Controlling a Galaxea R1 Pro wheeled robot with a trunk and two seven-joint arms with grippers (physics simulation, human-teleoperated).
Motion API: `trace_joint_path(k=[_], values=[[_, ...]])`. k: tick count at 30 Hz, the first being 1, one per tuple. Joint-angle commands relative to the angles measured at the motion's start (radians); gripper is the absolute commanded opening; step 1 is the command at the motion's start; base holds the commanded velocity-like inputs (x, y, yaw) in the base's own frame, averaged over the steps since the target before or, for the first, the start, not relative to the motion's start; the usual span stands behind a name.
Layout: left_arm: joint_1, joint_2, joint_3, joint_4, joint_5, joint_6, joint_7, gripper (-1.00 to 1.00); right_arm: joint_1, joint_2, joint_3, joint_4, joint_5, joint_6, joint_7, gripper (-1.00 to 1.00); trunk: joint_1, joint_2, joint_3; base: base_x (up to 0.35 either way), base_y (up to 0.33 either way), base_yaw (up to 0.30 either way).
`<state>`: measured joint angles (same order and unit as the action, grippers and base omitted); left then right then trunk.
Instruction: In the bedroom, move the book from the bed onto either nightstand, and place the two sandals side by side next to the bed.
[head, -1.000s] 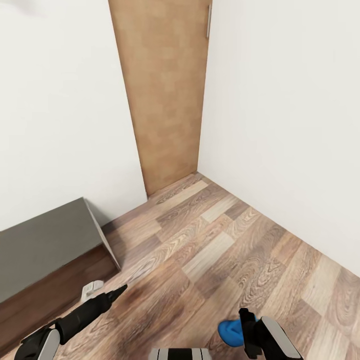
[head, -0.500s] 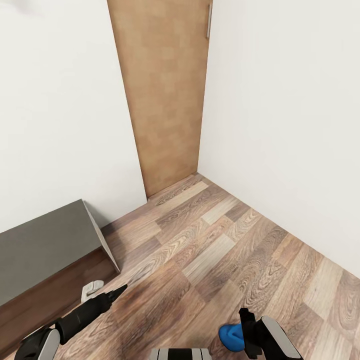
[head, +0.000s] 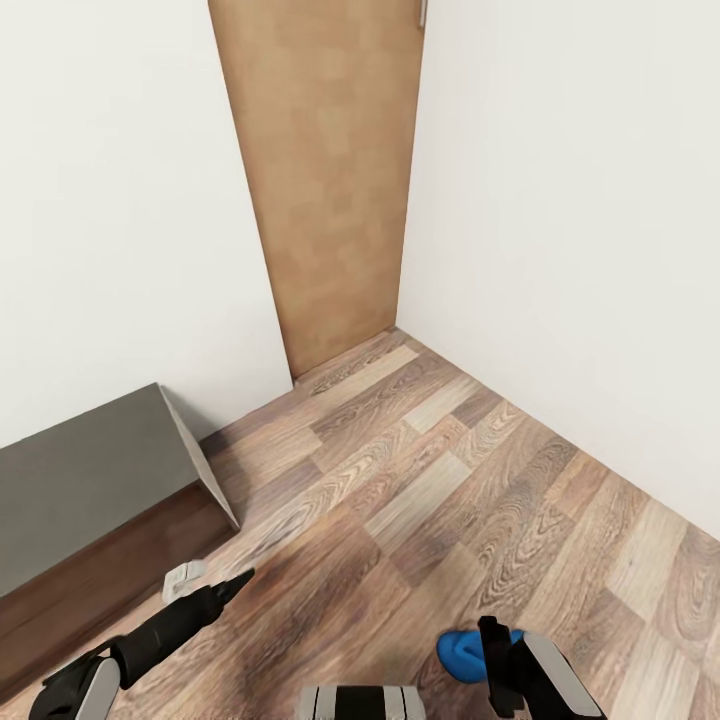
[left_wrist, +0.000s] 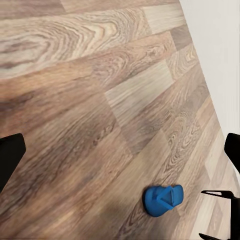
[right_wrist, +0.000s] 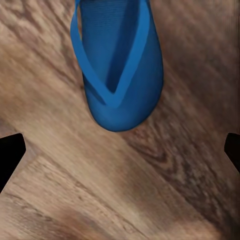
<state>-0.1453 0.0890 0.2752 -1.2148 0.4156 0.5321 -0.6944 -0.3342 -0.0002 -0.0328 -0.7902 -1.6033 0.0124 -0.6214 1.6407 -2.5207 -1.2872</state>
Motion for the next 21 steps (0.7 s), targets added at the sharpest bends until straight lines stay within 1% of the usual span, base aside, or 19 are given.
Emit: trace_joint_path(k=[1, 21], values=[[0.000, 0.000, 0.001, 0.000, 0.006, 0.008, -0.001, 1.00, 0.000, 0.000, -0.001, -0.001, -0.004, 0.001, -0.004, 1.00, 0.000, -0.001, -0.005, 0.000, 0.000, 0.000], [0.000, 0.000, 0.001, 0.000, 0.006, 0.007, -0.002, 1.00, 0.000, 0.000, -0.002, -0.001, -0.004, 0.001, -0.004, 1.00, 0.009, -0.005, -0.082, 0.000, 0.000, 0.000]])
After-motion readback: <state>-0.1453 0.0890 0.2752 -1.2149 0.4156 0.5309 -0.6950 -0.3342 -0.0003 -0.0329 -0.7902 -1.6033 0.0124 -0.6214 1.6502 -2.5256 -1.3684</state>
